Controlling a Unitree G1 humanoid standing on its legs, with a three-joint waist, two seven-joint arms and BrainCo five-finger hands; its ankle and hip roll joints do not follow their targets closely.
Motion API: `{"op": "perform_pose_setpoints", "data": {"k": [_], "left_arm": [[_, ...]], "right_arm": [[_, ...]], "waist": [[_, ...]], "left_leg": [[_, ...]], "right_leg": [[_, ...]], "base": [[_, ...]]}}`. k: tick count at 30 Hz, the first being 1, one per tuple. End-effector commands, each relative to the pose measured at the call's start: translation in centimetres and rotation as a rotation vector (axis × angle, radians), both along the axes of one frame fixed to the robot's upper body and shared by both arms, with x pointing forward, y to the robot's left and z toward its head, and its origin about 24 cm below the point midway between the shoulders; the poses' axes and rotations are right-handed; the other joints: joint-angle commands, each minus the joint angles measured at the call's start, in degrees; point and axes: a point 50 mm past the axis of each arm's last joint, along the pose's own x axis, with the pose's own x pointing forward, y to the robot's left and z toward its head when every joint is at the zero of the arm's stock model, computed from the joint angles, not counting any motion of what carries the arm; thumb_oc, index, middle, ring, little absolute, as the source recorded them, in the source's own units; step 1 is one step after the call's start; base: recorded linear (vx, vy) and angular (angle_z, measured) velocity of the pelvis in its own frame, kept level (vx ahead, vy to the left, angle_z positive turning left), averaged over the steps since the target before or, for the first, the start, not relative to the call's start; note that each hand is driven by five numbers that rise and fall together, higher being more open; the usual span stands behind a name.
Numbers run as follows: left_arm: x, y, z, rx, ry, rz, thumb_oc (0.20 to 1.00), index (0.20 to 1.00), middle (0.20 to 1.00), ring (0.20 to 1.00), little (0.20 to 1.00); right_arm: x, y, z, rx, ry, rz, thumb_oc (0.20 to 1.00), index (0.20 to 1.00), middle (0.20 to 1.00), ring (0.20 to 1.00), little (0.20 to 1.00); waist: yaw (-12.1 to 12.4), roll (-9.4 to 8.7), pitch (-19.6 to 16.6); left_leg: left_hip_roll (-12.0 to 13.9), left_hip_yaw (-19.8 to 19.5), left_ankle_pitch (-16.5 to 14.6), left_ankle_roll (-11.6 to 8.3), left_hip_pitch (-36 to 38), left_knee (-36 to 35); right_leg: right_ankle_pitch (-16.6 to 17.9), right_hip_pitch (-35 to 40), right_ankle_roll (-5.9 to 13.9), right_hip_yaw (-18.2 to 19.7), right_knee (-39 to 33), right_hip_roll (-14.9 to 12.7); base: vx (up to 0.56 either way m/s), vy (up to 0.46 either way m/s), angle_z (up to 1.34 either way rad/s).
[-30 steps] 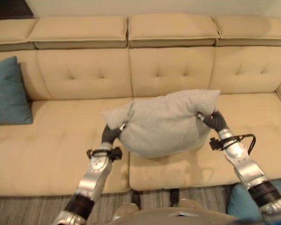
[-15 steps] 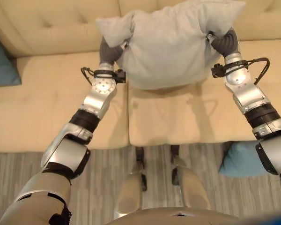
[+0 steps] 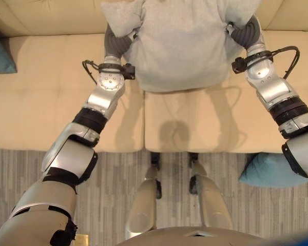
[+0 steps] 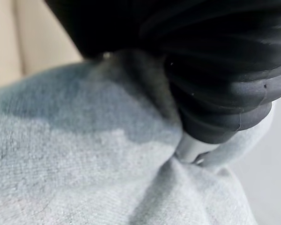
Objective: Pick up all the scattered cushions and arrange them neatly on the sofa.
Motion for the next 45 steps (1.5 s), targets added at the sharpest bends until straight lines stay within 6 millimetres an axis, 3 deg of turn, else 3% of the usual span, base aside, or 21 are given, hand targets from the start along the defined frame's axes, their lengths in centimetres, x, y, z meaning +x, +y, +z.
{"op": "perform_pose_setpoints", "data": {"k": [1,2,13,16,19,20,21,23,24,25,26,35,36,40,45], "left_arm": [[-2.4,-3.8,8.8,0.011,-0.381,-0.186,0.2,0.2,0.2,0.2,0.2],[-2.6,-4.1,9.6,0.012,-0.401,-0.192,0.2,0.2,0.2,0.2,0.2],[-1.2,-4.0,10.3,0.051,-0.341,-0.144,0.2,0.2,0.2,0.2,0.2],[-0.7,-3.3,11.0,0.101,-0.326,-0.088,0.2,0.2,0.2,0.2,0.2],[0.1,-1.0,12.4,0.097,-0.286,0.036,0.2,0.2,0.2,0.2,0.2],[0.5,-0.3,12.7,0.094,-0.257,0.081,1.0,1.0,1.0,1.0,1.0],[0.5,-0.1,13.1,0.103,-0.252,0.105,1.0,1.0,1.0,1.0,1.0],[0.3,0.8,14.2,0.144,-0.249,0.15,1.0,1.0,1.0,1.0,1.0],[0.1,2.6,14.2,0.139,-0.235,0.186,1.0,1.0,1.0,1.0,1.0],[0.1,2.6,14.2,0.138,-0.235,0.186,1.0,1.0,1.0,1.0,1.0],[-0.1,4.4,13.7,0.132,-0.228,0.229,1.0,1.0,1.0,1.0,1.0],[-1.8,7.9,12.0,0.092,-0.283,0.24,1.0,1.0,1.0,1.0,1.0],[-2.2,7.9,11.6,0.09,-0.301,0.222,1.0,1.0,1.0,1.0,1.0],[-3.6,8.2,6.7,0.079,-0.274,0.104,1.0,1.0,1.0,1.0,1.0],[-6.9,8.4,-2.8,-0.031,-0.11,-0.057,1.0,1.0,1.0,1.0,1.0]], "right_arm": [[-1.7,6.0,4.8,-0.013,-0.201,0.251,0.2,0.2,0.2,0.2,0.2],[-1.8,6.0,5.5,-0.018,-0.213,0.255,0.2,0.2,0.2,0.2,0.2],[-0.6,6.2,5.3,-0.066,-0.152,0.209,0.2,0.2,0.2,0.2,0.2],[0.0,5.8,5.1,-0.093,-0.131,0.167,0.2,0.2,0.2,0.2,0.2],[1.1,4.4,5.6,-0.11,-0.101,0.045,0.2,0.2,0.2,0.2,0.2],[1.5,3.5,5.7,-0.096,-0.079,-0.015,0.517,0.517,0.517,0.517,0.517],[1.6,3.0,6.0,-0.081,-0.076,-0.046,1.0,1.0,1.0,1.0,1.0],[1.5,1.6,6.9,-0.033,-0.092,-0.099,1.0,1.0,1.0,1.0,1.0],[1.3,0.8,7.3,-0.06,-0.094,-0.121,1.0,1.0,1.0,1.0,1.0],[1.3,0.8,7.3,-0.06,-0.094,-0.121,1.0,1.0,1.0,1.0,1.0],[1.1,-0.4,7.3,-0.075,-0.105,-0.151,1.0,1.0,1.0,1.0,1.0],[-0.3,-3.6,7.1,-0.09,-0.165,-0.202,1.0,1.0,1.0,1.0,1.0],[-0.4,-3.9,6.7,-0.094,-0.163,-0.195,1.0,1.0,1.0,1.0,1.0],[-2.1,-4.7,3.3,-0.125,-0.126,-0.084,1.0,1.0,1.0,1.0,1.0],[-5.6,-7.6,-6.2,-0.06,0.06,-0.031,1.0,1.0,1.0,1.0,1.0]], "waist": [[0.7,-2.57,-3.9],[0.7,-2.59,-4.1],[0.8,-2.08,-2.8],[0.8,-1.74,-2.6],[0.7,-2.25,-3.3],[0.5,-2.27,-3.5],[0.5,-2.24,-3.6],[0.6,-1.92,-3.9],[0.5,-1.95,-4.2],[0.5,-1.94,-4.2],[0.2,-2.02,-4.6],[0.2,-1.99,-5.1],[0.2,-2.1,-5.3],[0.0,-2.64,-5.6],[-0.1,-2.93,-6.7]], "left_leg": [[0.3,1.1,-2.1,-3.1,1.1,2.5],[0.1,1.1,-2.2,-3.21,1.6,2.3],[-0.6,0.6,-1.7,-3.13,1.3,1.7],[-0.6,0.4,-1.4,-3.15,-0.3,1.5],[-0.5,0.2,-0.5,-3.3,-3.4,1.0],[-0.4,0.2,-0.1,-3.47,-4.1,0.6],[-0.4,0.2,0.2,-3.53,-4.3,0.2],[-0.4,0.0,0.4,-3.63,-4.7,-0.2],[-0.5,0.1,0.2,-3.65,-4.2,-0.2],[-0.5,0.1,0.2,-3.65,-4.2,-0.2],[-0.6,0.2,-0.2,-3.67,-3.3,-0.1],[-0.9,0.9,-1.5,-3.55,0.5,0.1],[-1.1,0.9,-1.5,-3.51,0.8,0.1],[-1.0,1.4,-2.5,-3.53,4.6,-0.1],[-1.0,1.9,-4.2,-3.48,11.1,-0.2]], "right_leg": [[-1.2,-1.8,7.01,2.2,5.7,-4.2],[-1.3,-1.3,7.01,2.3,5.4,-4.3],[-1.1,-1.9,7.26,1.9,6.0,-4.9],[-0.6,-3.6,7.41,1.9,5.8,-5.0],[1.5,-5.6,7.8,2.4,3.2,-4.6],[2.0,-6.2,7.92,2.5,2.5,-4.5],[2.4,-6.3,8.0,2.5,2.0,-4.5],[2.9,-6.4,8.16,2.7,0.7,-4.3],[3.0,-6.0,8.13,2.7,0.3,-4.3],[3.0,-5.9,8.13,2.7,0.3,-4.3],[2.9,-4.9,8.09,3.0,0.1,-4.4],[2.0,-1.1,7.78,2.6,0.3,-4.5],[2.1,-0.7,7.77,2.5,0.2,-4.7],[1.3,3.1,7.56,2.2,0.2,-4.6],[-1.3,9.3,7.29,1.5,1.1,-4.4]], "base": [[0.04,0.016,0.02],[0.03,0.012,0.01],[0.0,0.015,0.05],[0.0,0.009,0.02],[0.0,0.0,0.0],[0.0,0.0,0.0],[0.01,0.033,0.03],[0.03,0.038,0.01],[0.0,0.0,0.0],[0.04,0.035,-0.02],[0.0,0.0,0.0],[0.01,0.004,0.0],[0.0,0.0,0.0],[0.07,-0.015,0.0],[0.13,-0.026,0.04]]}}
